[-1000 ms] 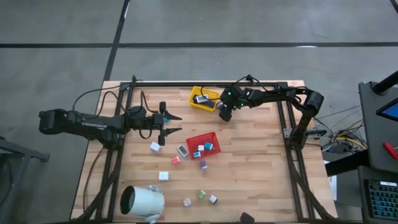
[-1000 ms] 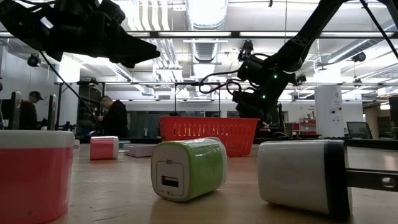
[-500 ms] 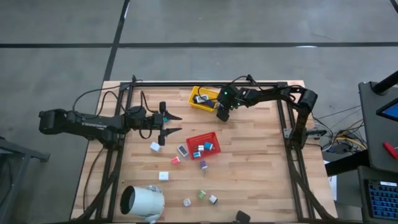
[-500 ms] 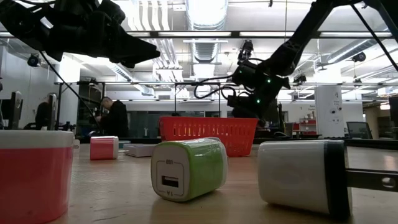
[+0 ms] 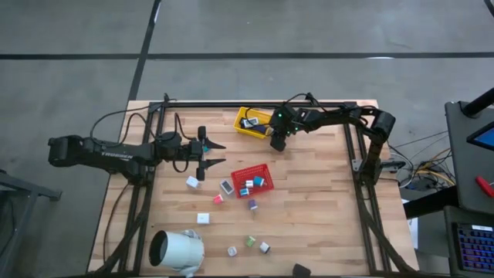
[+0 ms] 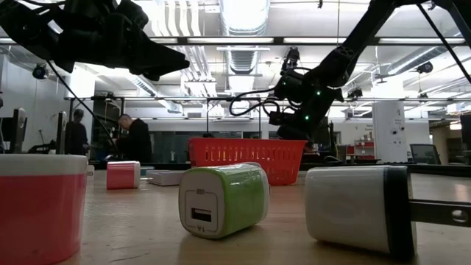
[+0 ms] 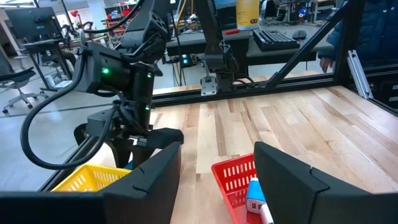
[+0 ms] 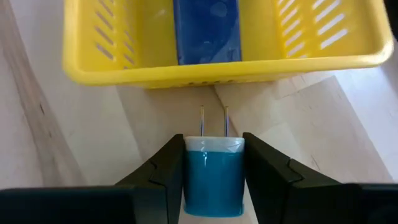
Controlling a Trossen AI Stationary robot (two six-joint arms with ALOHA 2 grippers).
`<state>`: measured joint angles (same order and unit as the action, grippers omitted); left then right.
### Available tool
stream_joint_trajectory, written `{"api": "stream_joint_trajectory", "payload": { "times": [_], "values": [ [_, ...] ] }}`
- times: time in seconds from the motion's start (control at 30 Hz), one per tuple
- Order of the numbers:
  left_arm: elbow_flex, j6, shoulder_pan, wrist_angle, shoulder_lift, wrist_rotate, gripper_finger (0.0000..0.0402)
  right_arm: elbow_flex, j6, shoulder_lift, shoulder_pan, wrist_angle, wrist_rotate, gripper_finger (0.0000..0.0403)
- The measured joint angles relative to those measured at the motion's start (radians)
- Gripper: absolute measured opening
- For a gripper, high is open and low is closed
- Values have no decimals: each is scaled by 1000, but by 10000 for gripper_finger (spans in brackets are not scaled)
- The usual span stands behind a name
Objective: Pick & Place Office items
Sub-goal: Put the blue and white charger adapter into the red bin
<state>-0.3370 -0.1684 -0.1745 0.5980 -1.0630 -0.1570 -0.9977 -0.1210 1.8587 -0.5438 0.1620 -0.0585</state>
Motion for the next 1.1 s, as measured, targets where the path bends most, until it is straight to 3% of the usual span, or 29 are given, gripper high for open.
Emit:
{"api": "stream_joint_trajectory", "payload": {
  "times": [0.7, 1.1],
  "values": [
    [0, 0, 0, 0, 0, 0, 206, 2, -29, -1, 31, 11, 0, 125],
    [0, 0, 0, 0, 0, 0, 206, 3, -55, -1, 77, 17, -57, 125]
  ]
}}
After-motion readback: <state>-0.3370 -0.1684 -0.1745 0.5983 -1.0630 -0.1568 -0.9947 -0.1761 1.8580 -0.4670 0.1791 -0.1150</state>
